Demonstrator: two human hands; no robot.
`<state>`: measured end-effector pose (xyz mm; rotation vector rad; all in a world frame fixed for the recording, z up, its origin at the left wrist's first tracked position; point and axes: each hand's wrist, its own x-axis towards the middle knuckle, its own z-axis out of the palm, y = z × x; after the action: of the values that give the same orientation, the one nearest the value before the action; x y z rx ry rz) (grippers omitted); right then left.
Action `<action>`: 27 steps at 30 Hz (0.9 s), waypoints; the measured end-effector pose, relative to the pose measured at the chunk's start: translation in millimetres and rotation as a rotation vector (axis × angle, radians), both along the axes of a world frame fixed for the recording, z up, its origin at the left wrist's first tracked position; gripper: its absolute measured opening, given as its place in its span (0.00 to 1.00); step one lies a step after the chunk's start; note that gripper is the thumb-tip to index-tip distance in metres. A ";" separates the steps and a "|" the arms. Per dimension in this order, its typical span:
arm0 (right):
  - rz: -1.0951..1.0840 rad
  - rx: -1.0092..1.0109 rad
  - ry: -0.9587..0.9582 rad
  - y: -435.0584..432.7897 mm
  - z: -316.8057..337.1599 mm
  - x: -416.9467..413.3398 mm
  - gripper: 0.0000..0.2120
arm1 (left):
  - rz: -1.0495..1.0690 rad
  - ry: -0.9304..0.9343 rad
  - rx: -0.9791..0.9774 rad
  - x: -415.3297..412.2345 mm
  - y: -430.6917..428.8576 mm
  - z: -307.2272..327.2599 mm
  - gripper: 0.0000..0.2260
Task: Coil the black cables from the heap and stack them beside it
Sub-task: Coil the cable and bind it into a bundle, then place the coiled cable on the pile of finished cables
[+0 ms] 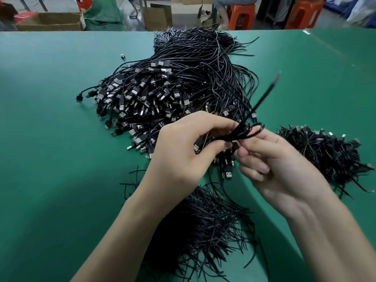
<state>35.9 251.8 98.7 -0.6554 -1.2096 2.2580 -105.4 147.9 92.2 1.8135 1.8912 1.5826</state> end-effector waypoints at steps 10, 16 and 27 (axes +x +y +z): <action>0.066 -0.348 0.051 -3.0 -12.0 -7.8 0.11 | 0.021 0.332 0.152 -14.9 -1.4 -5.7 0.18; 0.009 0.121 -0.144 -0.9 -10.9 -1.5 0.12 | -0.006 0.149 0.095 -14.5 -1.0 -9.8 0.12; -0.498 1.007 -0.708 43.2 -10.7 31.8 0.02 | 0.205 0.189 -0.366 -25.7 -3.2 -22.4 0.15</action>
<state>67.8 295.0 88.0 -1.1611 -1.9703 0.7999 -131.1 144.7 69.8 1.7035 2.3299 1.0431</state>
